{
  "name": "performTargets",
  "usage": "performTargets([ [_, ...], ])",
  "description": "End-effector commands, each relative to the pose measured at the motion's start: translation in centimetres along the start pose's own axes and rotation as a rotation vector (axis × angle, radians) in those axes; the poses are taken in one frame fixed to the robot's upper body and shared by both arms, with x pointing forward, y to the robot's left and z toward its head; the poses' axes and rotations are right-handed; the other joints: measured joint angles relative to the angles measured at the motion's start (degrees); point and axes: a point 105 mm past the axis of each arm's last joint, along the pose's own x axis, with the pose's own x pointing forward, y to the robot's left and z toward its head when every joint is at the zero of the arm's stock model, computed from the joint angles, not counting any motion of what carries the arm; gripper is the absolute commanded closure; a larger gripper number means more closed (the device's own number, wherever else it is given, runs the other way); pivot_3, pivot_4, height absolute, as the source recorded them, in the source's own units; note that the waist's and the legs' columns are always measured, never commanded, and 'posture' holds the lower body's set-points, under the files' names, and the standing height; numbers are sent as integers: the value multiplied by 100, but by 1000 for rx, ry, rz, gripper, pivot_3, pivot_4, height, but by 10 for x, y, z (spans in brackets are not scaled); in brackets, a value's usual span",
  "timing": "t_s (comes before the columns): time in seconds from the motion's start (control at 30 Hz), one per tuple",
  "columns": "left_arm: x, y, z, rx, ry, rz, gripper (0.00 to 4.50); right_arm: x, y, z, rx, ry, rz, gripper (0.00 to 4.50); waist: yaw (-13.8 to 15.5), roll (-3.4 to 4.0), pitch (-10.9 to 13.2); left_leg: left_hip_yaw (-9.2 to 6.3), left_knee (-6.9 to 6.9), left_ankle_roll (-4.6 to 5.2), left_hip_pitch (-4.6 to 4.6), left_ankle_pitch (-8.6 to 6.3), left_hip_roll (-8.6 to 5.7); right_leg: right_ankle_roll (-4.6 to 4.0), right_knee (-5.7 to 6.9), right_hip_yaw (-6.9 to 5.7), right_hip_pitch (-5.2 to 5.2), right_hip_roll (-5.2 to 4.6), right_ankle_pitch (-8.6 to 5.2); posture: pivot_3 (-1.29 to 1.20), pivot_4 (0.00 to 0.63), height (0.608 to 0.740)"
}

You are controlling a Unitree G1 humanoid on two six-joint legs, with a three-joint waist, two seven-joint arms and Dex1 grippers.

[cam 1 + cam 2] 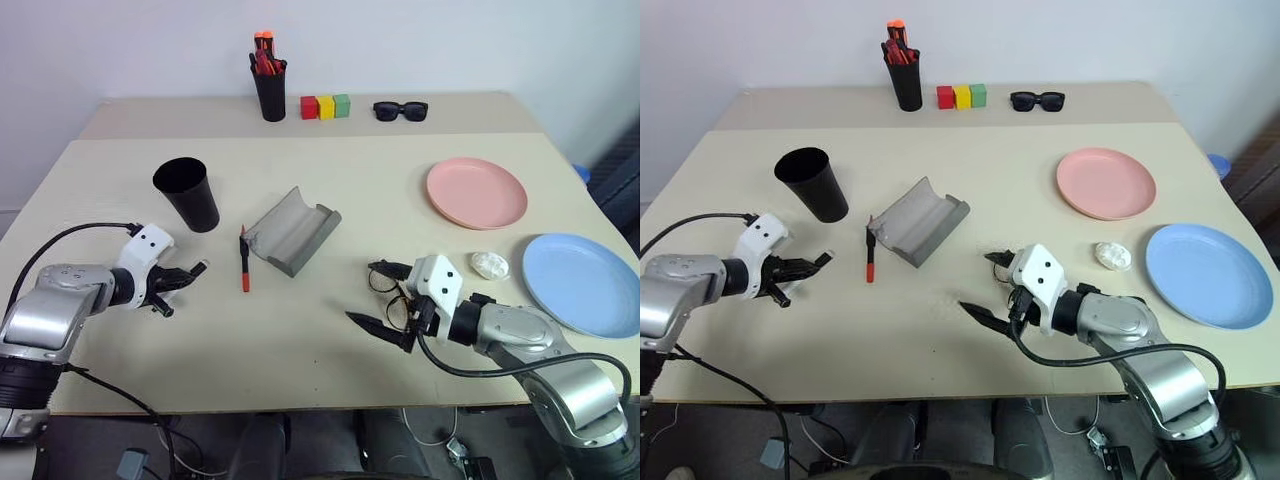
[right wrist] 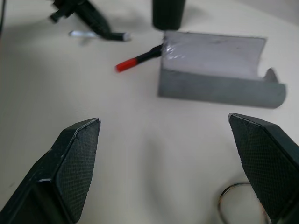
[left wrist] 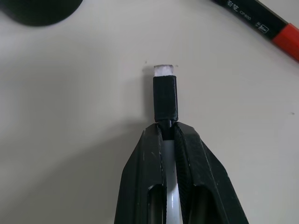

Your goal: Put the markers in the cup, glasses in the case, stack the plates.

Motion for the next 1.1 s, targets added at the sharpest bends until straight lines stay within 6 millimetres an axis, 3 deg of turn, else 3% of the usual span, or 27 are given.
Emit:
performTargets([
  [0.03, -34, -36, 55, 134, -300, -171, 4469, 7, -23, 15, 37, -98, -117, 0, 11, -12, 8, 1, 0, 0, -3, 0, 1, -1, -1, 0, -3, -1, 0, 0, 150, 740],
  [0.1, -44, -41, 66, 139, -385, -184, 4469, 9, -24, 20, 39, -122, -116, 0, 59, -10, 9, 1, 2, -1, -5, 0, 1, -2, -3, 0, -3, -3, 0, 0, 150, 740],
  [0.27, -57, -5, 137, 8, -799, 109, 4469, 28, -58, 55, -47, -272, -293, 0, 62, -4, 20, -11, 37, 0, 1, 2, 2, -3, 13, -12, 15, 4, 8, 0, 150, 740],
  [0.43, -58, 42, 173, -4, -953, 572, 4469, 50, -50, 72, -62, -333, -246, 0, 32, -7, 20, -11, 46, -8, 11, 6, 0, 25, 8, -9, 33, 7, 33, 0, 150, 740],
  [0.6, -36, 52, 204, 81, -1015, 726, 4469, 74, -36, 85, -77, -376, -183, 0, 43, -6, 20, -11, 30, -10, -4, 7, -2, 38, 8, -8, 9, 8, 41, 0, 150, 740],
  [0.83, -12, 59, 199, 106, -994, 741, 4469, 85, -19, 89, -80, -398, -140, 0, 22, -6, 20, -10, 24, -10, -7, 7, -3, 41, 7, -7, 4, 8, 43, 0, 150, 740],
  [1.1, -9, 66, 176, 80, -960, 797, 4469, 84, -18, 81, -71, -376, -146, 0, 23, -6, 20, -10, 25, -10, -6, 7, -2, 42, 10, -7, 4, 8, 43, 0, 150, 740],
])
